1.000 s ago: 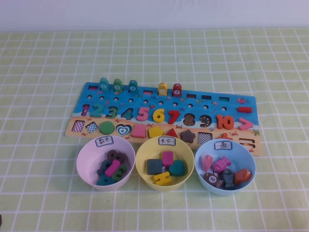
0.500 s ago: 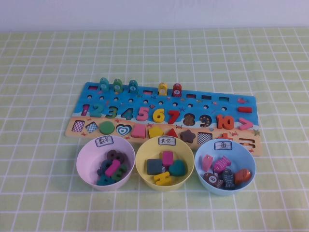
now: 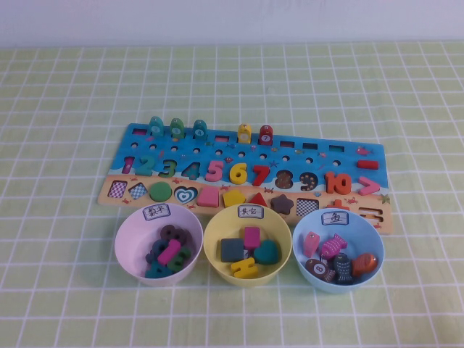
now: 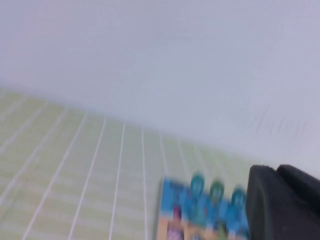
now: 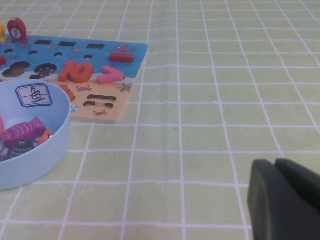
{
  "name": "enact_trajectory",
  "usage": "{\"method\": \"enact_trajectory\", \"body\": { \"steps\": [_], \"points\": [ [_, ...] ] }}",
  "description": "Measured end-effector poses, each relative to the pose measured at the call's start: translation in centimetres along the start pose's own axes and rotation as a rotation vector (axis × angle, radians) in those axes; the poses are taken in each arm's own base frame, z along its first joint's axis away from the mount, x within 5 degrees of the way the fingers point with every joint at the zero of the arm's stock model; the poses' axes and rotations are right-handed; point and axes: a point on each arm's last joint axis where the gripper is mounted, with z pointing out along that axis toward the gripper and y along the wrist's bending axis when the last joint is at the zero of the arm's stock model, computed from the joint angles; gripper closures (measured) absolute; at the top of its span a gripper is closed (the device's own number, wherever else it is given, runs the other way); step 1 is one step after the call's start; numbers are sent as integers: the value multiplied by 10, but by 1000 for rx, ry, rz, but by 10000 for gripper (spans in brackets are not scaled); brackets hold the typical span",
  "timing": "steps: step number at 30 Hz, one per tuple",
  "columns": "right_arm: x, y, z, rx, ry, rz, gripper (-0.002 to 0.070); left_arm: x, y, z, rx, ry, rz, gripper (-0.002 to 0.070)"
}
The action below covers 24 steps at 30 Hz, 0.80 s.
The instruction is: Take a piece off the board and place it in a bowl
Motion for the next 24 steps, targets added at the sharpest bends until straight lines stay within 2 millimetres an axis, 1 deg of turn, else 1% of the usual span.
{"method": "enact_trajectory", "body": {
  "steps": [4, 8, 11, 13, 16, 19, 22, 24],
  "points": [
    [0, 0, 0, 0, 0, 0, 695, -12, -1, -1, 11, -129, -15, 679],
    [0, 0, 0, 0, 0, 0, 695, -16, -1, -1, 16, -177, -23, 679],
    [0, 0, 0, 0, 0, 0, 695, -20, -2, -2, 26, -224, -81, 680],
    [0, 0, 0, 0, 0, 0, 695, -20, -2, -2, 30, -223, -119, 679],
    [0, 0, 0, 0, 0, 0, 695, -18, -4, -1, 22, -106, -133, 679],
    [0, 0, 0, 0, 0, 0, 695, -29, -13, 0, 16, 41, -76, 679],
    [0, 0, 0, 0, 0, 0, 695, -56, -26, 9, 4, 158, 2, 679],
    [0, 0, 0, 0, 0, 0, 695, -76, -34, 20, -18, 260, 64, 679]
  ]
}}
